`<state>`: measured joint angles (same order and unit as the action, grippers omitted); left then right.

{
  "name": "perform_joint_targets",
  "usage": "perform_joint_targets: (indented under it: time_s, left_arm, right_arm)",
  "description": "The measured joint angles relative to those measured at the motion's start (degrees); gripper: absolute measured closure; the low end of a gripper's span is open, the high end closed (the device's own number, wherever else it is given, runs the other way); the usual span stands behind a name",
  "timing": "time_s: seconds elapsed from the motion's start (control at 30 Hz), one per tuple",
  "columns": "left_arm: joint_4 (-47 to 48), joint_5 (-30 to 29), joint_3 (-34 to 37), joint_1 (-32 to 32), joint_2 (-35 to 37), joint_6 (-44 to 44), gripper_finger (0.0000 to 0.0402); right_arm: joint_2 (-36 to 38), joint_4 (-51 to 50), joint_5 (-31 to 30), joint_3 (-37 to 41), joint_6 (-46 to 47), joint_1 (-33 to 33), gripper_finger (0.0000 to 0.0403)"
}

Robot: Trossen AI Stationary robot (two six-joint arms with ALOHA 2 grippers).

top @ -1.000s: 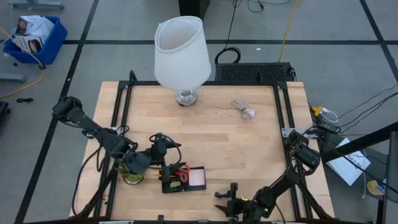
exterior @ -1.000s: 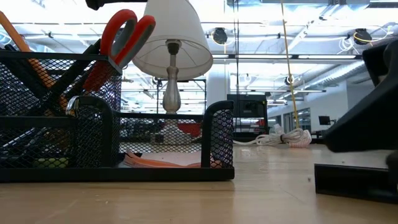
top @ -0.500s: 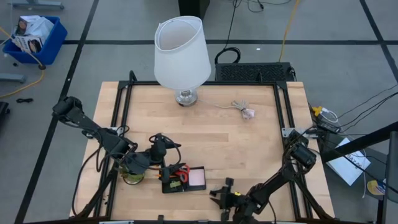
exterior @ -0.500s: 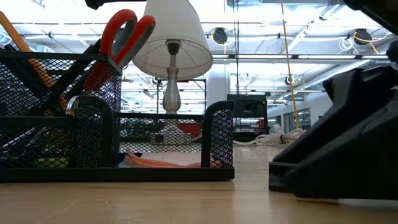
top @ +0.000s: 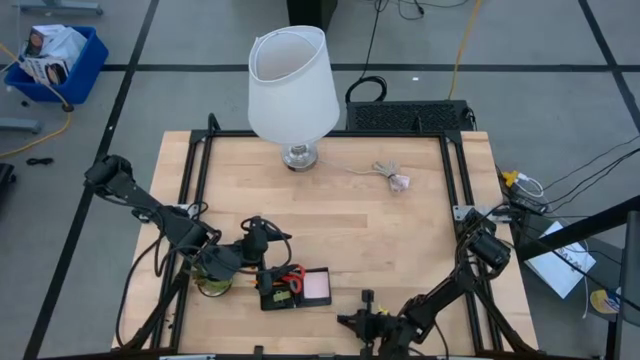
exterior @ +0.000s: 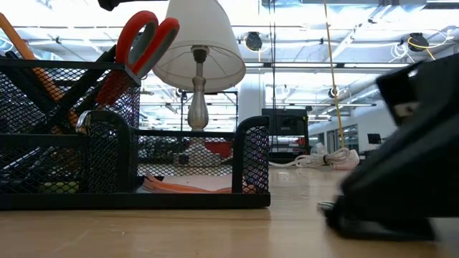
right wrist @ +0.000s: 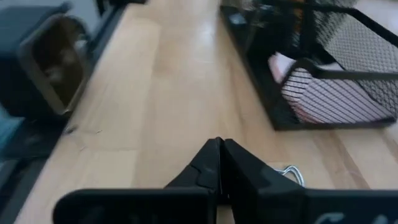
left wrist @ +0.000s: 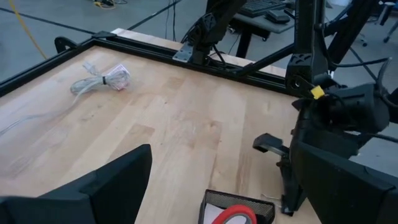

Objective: Pick and place office supplies into organizer
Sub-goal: Put the black paper clip into the black desk organizer

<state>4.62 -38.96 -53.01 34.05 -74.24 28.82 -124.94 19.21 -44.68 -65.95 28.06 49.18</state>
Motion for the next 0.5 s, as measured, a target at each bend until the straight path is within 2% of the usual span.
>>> perform_joint_targets:
  time_s: [0.2,0.5]
  left_arm:
    - [0.4,0.1,0.0,0.0,0.0,0.0,0.0016]
    - [0.4,0.2,0.0,0.0,0.0,0.0,0.0016]
  right_arm:
    - [0.5,5.0,-0.6,0.1,-7.7,1.0,0.0403]
    - [0.6,9.3,-1.3,0.1,-13.5,0.4,0.0401]
